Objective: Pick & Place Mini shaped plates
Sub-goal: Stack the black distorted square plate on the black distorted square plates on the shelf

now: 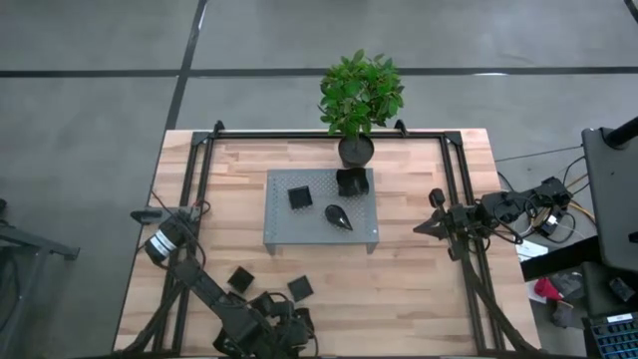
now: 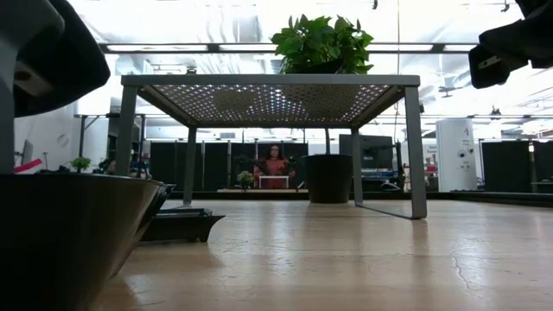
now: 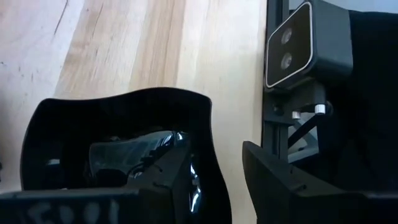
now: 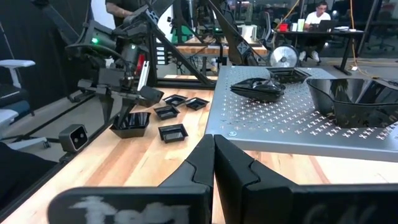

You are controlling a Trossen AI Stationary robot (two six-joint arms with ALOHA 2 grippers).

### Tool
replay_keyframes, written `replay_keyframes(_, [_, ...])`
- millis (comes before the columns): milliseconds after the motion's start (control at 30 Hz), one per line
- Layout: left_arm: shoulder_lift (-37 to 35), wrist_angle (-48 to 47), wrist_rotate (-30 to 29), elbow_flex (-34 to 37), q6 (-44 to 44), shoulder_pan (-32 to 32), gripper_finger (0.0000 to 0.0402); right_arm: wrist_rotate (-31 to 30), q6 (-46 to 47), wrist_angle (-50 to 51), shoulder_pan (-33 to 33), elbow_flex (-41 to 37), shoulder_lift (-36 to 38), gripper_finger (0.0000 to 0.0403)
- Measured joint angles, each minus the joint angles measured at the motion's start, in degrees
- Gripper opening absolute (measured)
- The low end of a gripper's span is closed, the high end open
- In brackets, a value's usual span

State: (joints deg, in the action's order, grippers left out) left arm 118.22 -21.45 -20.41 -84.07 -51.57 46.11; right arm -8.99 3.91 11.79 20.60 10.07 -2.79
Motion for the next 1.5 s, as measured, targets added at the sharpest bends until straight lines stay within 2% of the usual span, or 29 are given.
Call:
replay_keyframes(333, [-0.07,-1.14,-0.19,0.0,-0.81,-0.02,0.0128,0.0,0.05,-0.02,0.0,0.0,0.0,0.0008])
replay_keyframes(433, [-0.07,-1.7,-0.21,0.0,-1.05,-0.1,0.01,0.0,0.0,-0.02,0.0,0.0,0.0,0.0008])
replay_keyframes(633, [-0.28,-1.78,1.07,-0.08,-0.83,-0.64,0.0012,0.0,0.01,-0.02,-0.02,0.0,0.0,0.0008])
replay_keyframes(800, [-0.75,-3.14,1.95,-1.65,0.72,-0.76,0.0002,0.0,0.04,-0.02,-0.01,0.0,0.0,0.0008])
replay_keyframes(900, [-1.25,-9.61,1.4,-4.86,0.95,-0.74,0.0001,0.0,0.01,-0.03,-0.02,0.0,0.0,0.0008])
replay_keyframes(1033, [-1.25,-19.27,-0.95,-9.92,2.17,-0.76,0.0,0.0,0.08,-0.04,-0.02,0.0,0.0,0.0008])
replay_keyframes(1267, [-1.25,-28.68,-6.73,-16.89,8.05,-1.75,0.0,0.0,0.03,-0.02,-0.02,0.0,0.02,0.0008])
replay_keyframes(1500, [-1.25,-37.23,-18.85,-23.32,18.95,-4.37,0.0,0.0,0.12,-0.02,-0.02,0.0,0.02,0.0008])
